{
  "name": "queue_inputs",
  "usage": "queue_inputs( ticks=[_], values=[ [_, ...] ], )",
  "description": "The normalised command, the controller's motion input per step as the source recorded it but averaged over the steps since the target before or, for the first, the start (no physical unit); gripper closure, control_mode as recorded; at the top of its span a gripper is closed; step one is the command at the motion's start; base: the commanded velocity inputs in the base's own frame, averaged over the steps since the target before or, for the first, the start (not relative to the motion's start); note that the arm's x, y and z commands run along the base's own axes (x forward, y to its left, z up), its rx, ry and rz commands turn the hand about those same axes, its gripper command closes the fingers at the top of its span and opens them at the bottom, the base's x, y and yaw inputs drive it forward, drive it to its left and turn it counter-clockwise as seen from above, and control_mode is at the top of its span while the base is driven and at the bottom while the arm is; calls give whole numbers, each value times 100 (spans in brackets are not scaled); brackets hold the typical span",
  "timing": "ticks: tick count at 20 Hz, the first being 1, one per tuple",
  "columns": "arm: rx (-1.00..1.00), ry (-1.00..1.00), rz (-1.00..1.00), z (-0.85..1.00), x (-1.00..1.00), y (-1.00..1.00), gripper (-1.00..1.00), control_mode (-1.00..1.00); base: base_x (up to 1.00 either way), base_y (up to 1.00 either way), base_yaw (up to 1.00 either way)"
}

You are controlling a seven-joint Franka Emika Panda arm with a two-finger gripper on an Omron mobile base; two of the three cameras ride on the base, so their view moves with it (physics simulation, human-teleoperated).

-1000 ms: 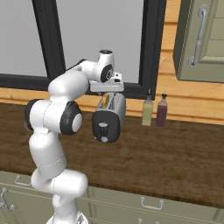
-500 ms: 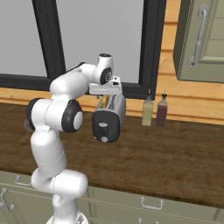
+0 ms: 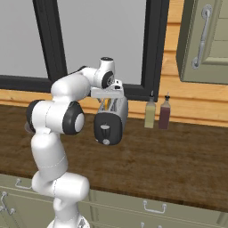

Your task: Start the toaster. Once the lever pops up, take the bread to the plate on the dining counter.

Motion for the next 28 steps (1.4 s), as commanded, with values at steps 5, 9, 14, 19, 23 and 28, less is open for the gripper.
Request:
queue_inputs(
  ticks=[5, 9, 14, 19, 23, 28],
  values=[
    [0, 0, 0, 0, 0, 0, -100, -100, 0, 0, 0],
    [0, 0, 0, 0, 0, 0, -100, -100, 0, 0, 0],
    [0, 0, 0, 0, 0, 0, 100, -100, 0, 0, 0],
    [0, 0, 0, 0, 0, 0, 100, -100, 0, 0, 0],
    [0, 0, 0, 0, 0, 0, 100, -100, 0, 0, 0],
    [-9, -4, 0, 28, -9, 4, 100, -100, 0, 0, 0]
  ],
)
